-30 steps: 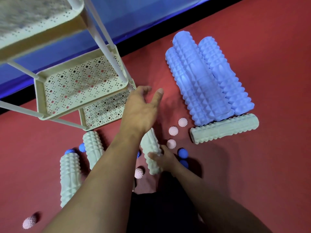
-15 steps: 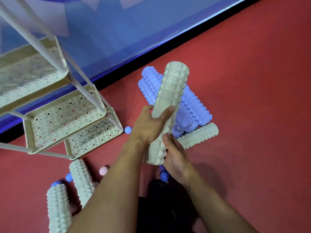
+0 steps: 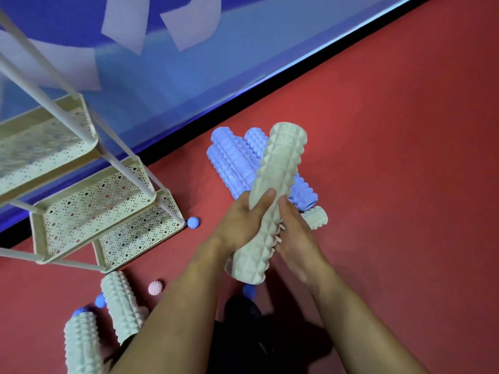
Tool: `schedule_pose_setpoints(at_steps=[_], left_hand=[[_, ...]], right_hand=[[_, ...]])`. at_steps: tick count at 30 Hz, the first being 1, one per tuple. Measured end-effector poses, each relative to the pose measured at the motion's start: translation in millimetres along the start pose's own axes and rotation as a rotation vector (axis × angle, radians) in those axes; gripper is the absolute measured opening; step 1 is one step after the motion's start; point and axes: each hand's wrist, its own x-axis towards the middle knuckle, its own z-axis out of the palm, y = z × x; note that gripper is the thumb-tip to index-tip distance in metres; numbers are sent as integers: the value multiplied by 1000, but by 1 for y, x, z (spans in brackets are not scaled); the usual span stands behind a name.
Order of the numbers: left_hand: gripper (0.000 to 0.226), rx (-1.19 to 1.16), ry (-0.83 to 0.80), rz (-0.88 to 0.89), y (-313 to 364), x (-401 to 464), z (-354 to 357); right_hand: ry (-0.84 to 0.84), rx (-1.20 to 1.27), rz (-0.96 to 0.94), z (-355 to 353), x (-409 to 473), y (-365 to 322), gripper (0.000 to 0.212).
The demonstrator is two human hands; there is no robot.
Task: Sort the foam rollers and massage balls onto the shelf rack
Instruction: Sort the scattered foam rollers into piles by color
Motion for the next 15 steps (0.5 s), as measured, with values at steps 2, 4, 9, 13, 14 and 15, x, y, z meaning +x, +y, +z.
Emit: schedule_pose_setpoints(at_steps=[2, 4, 9, 13, 14, 15], left_hand=[[47, 94, -52, 21, -11, 6, 6], [50, 213, -62, 38, -24, 16, 8], [51, 427, 18, 70, -27, 28, 3], [50, 683, 205, 244, -14, 34, -13], [49, 697, 237, 270, -12, 36, -17], [47, 695, 260, 285, -11, 39, -20]], right_hand=[[-10, 20, -25, -6, 0, -3, 60], [-23, 51, -29, -19, 1, 3, 57], [133, 176, 109, -62, 13, 45, 49], [310, 186, 291, -108, 28, 94, 60], [334, 184, 338, -118, 32, 104, 62], [362, 178, 379, -127, 35, 112, 63]])
